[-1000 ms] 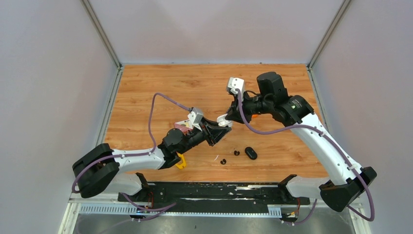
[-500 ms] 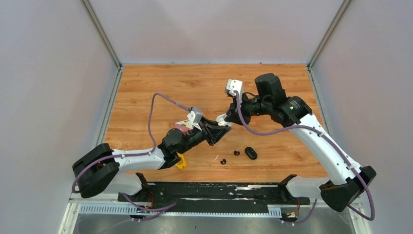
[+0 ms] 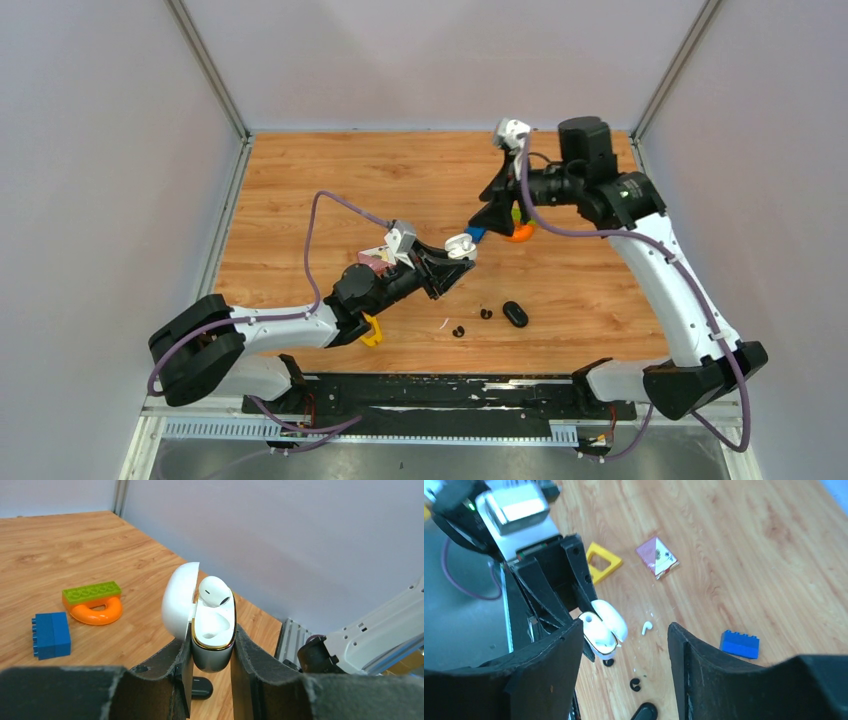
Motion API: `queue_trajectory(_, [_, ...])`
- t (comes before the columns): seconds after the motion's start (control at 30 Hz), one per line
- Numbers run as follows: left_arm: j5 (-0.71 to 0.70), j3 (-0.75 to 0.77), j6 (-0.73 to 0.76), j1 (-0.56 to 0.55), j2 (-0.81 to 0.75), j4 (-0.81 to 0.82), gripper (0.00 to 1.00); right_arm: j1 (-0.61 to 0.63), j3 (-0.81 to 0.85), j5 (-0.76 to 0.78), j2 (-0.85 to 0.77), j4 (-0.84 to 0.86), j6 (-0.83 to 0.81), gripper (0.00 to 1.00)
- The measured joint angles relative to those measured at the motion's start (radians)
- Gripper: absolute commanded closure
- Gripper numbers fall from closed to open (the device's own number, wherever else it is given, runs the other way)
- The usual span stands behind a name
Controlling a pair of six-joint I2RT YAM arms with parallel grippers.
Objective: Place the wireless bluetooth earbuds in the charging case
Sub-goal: Place the earbud in the charging case.
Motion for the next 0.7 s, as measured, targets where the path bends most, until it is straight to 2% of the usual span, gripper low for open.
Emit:
queue_trajectory(0.17, [0.024, 0.000, 0.011, 0.000, 0.000, 0.000, 1.00, -0.113, 0.059, -0.121, -0.007, 0.009, 0.058, 0.37])
queue_trajectory(0.3, [0.058, 0.000, 0.031, 0.000, -0.001, -0.007, 1.00, -0.112, 0.045, -0.143, -0.009, -0.013, 0.034, 0.39])
queue_trajectory(0.7, [0.194, 0.000, 0.100, 0.000, -0.027, -0.086, 1.00, -0.079, -0.099, -0.138, -0.042, -0.225, -0.205, 0.36])
